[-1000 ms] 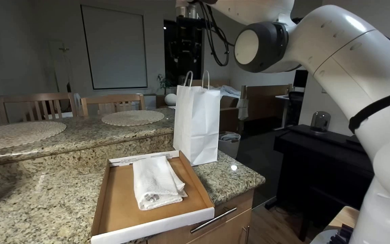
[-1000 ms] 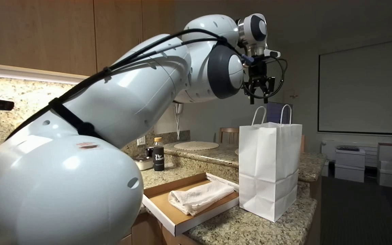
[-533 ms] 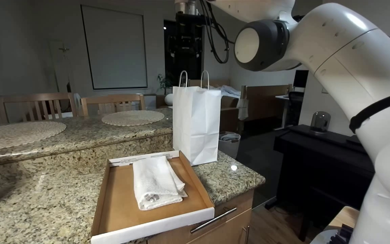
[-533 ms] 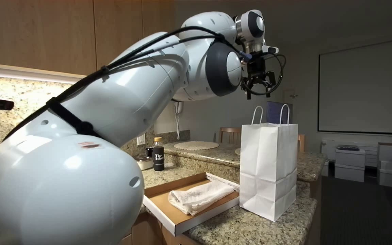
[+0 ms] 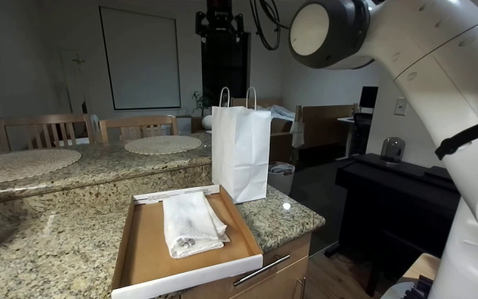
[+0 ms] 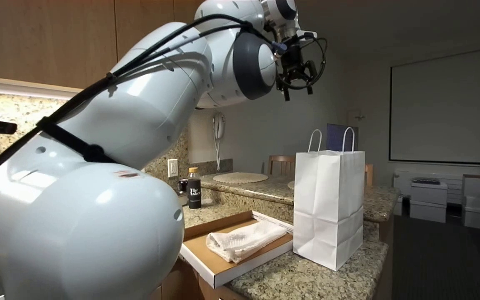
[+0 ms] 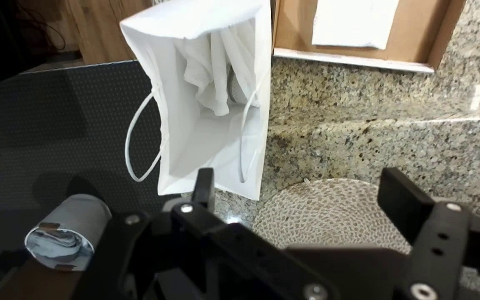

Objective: Put two towels in the white bag, one at a time

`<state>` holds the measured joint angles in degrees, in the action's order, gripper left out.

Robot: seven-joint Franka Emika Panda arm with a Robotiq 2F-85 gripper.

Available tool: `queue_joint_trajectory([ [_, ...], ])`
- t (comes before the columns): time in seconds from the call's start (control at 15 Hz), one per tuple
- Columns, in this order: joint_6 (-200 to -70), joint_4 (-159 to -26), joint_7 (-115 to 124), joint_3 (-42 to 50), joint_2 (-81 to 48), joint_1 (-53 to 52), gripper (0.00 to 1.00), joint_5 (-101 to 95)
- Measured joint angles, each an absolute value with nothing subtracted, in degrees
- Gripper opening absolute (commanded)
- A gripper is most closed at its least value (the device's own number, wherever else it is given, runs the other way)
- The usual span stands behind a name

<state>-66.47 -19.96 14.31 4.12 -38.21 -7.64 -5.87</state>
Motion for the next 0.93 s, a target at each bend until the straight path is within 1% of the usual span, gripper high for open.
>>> queue_joint_trajectory([
  [0.2, -59.73, -19.97, 13.30, 4.21, -36.21, -12.38, 1.00, -8.14],
  [0.33, -57.54, -19.97, 13.07, 4.18, -35.43, -15.66, 1.00, -9.12],
  [0.67, -57.15, -19.96, 13.07, 4.07, -34.83, -22.52, 1.00, -9.92],
  [0.93, -57.16, -19.96, 13.18, 3.74, -34.83, -25.53, 1.00, -9.92],
])
